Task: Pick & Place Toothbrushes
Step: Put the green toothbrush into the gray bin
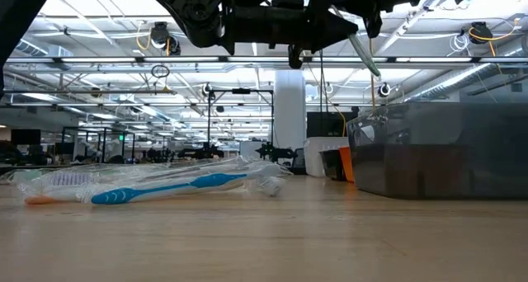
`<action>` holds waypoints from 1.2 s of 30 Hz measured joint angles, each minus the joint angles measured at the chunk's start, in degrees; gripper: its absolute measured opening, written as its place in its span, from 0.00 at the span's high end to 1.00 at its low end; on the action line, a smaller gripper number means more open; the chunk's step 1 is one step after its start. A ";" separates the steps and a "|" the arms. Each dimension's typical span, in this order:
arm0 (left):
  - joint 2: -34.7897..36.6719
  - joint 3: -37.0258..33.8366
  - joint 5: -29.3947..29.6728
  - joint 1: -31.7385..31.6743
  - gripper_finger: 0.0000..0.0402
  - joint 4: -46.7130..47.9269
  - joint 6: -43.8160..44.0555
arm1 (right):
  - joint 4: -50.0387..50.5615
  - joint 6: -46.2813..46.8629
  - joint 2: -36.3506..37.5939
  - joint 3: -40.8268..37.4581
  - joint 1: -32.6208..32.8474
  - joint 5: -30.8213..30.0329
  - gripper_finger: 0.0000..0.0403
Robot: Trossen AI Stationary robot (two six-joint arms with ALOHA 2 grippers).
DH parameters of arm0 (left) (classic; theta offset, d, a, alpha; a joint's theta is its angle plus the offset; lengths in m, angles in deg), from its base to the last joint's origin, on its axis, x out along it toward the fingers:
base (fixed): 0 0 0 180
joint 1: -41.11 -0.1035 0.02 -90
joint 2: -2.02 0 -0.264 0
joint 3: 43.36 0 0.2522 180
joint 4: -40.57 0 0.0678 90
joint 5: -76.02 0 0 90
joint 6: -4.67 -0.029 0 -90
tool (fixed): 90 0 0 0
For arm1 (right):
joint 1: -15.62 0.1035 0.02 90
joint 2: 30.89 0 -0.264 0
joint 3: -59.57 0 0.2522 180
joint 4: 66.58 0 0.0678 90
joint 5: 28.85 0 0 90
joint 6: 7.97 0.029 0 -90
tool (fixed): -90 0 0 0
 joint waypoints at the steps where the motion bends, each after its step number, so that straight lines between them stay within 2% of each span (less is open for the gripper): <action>1: 0.03 0.00 -0.01 0.03 0.98 0.06 0.04 | 0.00 -0.25 0.00 0.00 0.00 0.06 0.92; 11: 0.07 0.00 -2.43 0.00 0.99 2.15 0.51 | 2.18 -2.65 0.75 0.00 -0.02 -0.04 0.80; 17: 0.07 0.00 -3.58 0.31 0.99 6.49 0.84 | 5.32 -4.05 3.33 0.00 -0.10 -0.56 0.68; 22: 0.07 0.00 -7.81 1.22 0.99 9.40 2.31 | 8.79 -4.34 5.96 0.00 -0.15 -0.71 0.60; 30: 0.05 0.00 -8.81 5.53 0.99 12.52 2.55 | 16.37 -5.38 9.18 0.00 -0.15 -6.20 0.59; 36: 0.05 0.00 -8.72 8.76 0.99 14.14 3.00 | 18.75 -5.77 9.53 0.00 -0.17 -6.50 0.60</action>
